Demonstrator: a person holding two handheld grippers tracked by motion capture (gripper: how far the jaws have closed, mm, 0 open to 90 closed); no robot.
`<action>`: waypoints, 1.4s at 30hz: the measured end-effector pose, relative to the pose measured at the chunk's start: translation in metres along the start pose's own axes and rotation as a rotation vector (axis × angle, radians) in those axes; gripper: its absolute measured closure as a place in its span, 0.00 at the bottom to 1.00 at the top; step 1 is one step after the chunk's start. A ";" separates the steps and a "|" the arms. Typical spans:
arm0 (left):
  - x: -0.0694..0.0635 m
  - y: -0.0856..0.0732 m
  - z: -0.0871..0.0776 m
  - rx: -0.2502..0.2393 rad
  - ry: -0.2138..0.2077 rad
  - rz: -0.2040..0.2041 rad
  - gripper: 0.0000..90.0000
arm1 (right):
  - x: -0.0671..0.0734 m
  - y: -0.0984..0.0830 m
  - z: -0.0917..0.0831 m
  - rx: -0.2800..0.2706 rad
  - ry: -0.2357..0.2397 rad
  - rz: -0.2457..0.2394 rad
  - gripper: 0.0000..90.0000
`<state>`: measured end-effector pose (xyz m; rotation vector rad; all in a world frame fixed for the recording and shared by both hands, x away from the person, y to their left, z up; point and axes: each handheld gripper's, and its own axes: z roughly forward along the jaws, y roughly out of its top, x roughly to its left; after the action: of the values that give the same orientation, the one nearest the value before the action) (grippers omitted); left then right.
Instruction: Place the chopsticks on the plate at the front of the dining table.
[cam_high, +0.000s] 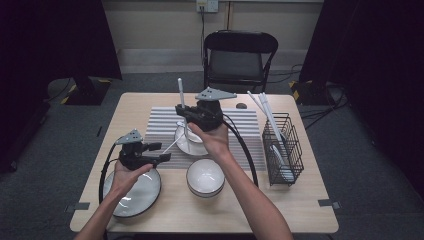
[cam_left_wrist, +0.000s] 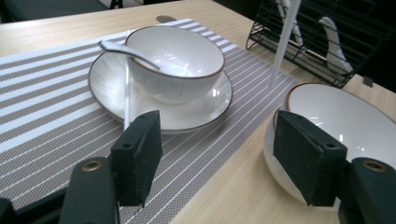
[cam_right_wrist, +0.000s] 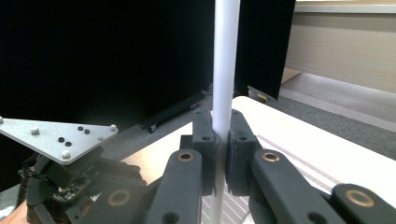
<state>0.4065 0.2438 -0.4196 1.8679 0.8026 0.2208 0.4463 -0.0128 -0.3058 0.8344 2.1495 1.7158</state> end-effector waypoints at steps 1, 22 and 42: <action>-0.001 0.001 0.000 -0.003 -0.001 0.003 0.37 | 0.001 0.000 0.001 -0.001 0.006 0.000 0.95; -0.013 0.020 0.003 -0.077 -0.082 0.040 0.53 | 0.027 -0.012 0.027 0.024 0.081 -0.007 0.95; -0.016 0.019 0.004 -0.097 -0.086 0.079 0.95 | 0.039 -0.016 0.030 0.015 0.114 -0.003 0.95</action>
<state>0.4046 0.2263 -0.4012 1.8061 0.6498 0.2239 0.4270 0.0316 -0.3235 0.7539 2.2381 1.7884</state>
